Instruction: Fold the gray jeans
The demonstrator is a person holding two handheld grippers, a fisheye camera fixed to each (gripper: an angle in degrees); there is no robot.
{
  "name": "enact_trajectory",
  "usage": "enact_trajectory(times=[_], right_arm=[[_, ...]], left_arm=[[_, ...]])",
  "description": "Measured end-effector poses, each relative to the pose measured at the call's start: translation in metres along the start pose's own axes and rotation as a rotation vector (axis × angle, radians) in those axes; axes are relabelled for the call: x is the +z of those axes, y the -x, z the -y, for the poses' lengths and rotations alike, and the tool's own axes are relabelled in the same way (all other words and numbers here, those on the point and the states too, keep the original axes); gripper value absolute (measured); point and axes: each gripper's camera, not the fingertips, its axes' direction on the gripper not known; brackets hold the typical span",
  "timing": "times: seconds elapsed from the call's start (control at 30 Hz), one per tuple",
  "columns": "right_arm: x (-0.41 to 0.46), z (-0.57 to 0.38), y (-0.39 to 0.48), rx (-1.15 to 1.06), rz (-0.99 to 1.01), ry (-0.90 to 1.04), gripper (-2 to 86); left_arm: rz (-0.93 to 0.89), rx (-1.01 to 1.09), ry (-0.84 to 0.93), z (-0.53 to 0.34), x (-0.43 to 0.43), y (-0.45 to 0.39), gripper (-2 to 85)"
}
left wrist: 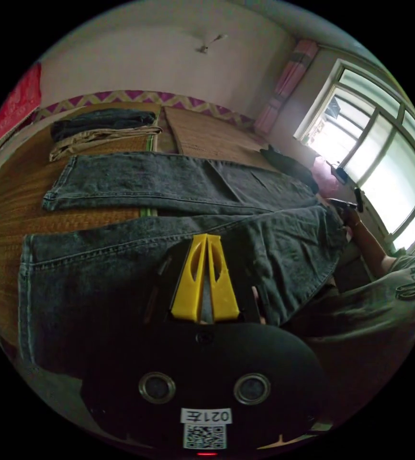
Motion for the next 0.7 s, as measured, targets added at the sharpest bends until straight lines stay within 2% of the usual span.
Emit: enact_trajectory(times=[0.2,0.27,0.47,0.7], right_arm=[[-0.071,-0.099,0.001,0.088,0.172,-0.156,6.0],[-0.087,-0.147,0.001,0.208,0.246,-0.200,6.2],[-0.081,-0.250,-0.025,0.584,0.440,-0.266,7.2],[-0.052,-0.274,-0.032,0.723,0.582,-0.316,9.4]], left_arm=[[-0.062,-0.125,-0.164,-0.054,-0.056,0.007,-0.6],[-0.043,-0.228,-0.190,-0.080,-0.077,0.012,0.8],[0.036,-0.463,-0.243,-0.143,-0.115,0.031,6.9],[-0.086,-0.781,-0.240,-0.191,-0.121,0.076,10.7]])
